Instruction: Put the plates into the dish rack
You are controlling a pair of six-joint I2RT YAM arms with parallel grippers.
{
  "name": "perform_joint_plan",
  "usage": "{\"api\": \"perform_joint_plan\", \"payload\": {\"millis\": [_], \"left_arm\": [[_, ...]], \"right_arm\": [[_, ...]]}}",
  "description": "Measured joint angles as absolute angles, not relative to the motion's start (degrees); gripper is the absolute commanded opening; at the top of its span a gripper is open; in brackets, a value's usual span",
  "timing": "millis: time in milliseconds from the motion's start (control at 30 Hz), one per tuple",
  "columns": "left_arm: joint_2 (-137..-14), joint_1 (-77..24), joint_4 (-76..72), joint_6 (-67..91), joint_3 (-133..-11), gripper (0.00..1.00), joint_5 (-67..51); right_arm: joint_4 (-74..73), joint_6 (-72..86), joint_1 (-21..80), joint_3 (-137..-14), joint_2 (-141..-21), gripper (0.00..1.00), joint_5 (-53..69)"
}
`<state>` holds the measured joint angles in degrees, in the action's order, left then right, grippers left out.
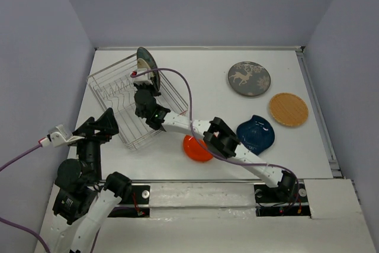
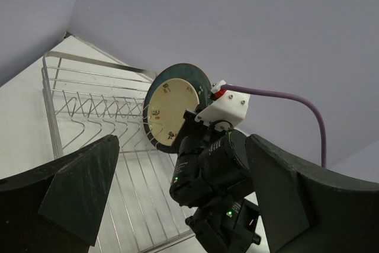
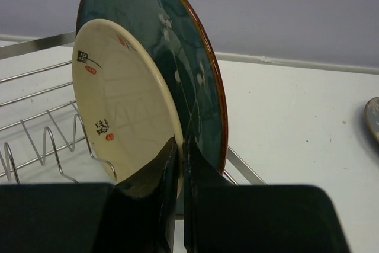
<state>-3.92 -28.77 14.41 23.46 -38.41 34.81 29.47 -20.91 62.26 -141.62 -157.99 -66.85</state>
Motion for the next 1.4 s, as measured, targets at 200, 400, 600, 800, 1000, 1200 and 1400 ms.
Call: {"api": "perform_joint_plan", "payload": {"millis": [200, 400, 600, 800, 1000, 1200, 1400], "left_arm": [[-3.9, -28.8, 14.4, 23.4, -38.4, 0.99, 34.9], [-3.9, -28.8, 14.4, 23.4, -38.4, 0.99, 35.2], [-3.9, -28.4, 14.4, 23.4, -38.4, 0.99, 35.0], [-4.1, -27.9, 14.3, 23.0, -38.4, 0.99, 33.0], [-5.4, -27.6, 13.6, 22.7, -38.4, 0.99, 29.9], [-7.5, -27.6, 13.1, 22.1, -38.3, 0.99, 26.1], [-8.0, -27.6, 12.9, 21.5, -38.3, 0.99, 23.5]], "right_arm": [[30.2, -20.8, 62.4, -139.2, -157.9, 0.63, -65.5], [23.8, -15.6, 62.9, -132.0, -152.0, 0.64, -60.4], [14.1, -1.9, 63.4, -113.5, -129.7, 0.65, -48.4], [12.4, 10.1, 61.6, -89.6, -100.5, 0.62, -36.7], [10.2, 27.7, 40.1, -57.9, -77.1, 0.59, -24.9], [5.2, 38.7, 12.9, -42.2, -69.0, 0.59, -14.9], [8.6, 43.6, 1.7, -42.6, -74.3, 0.61, -4.1]]}}
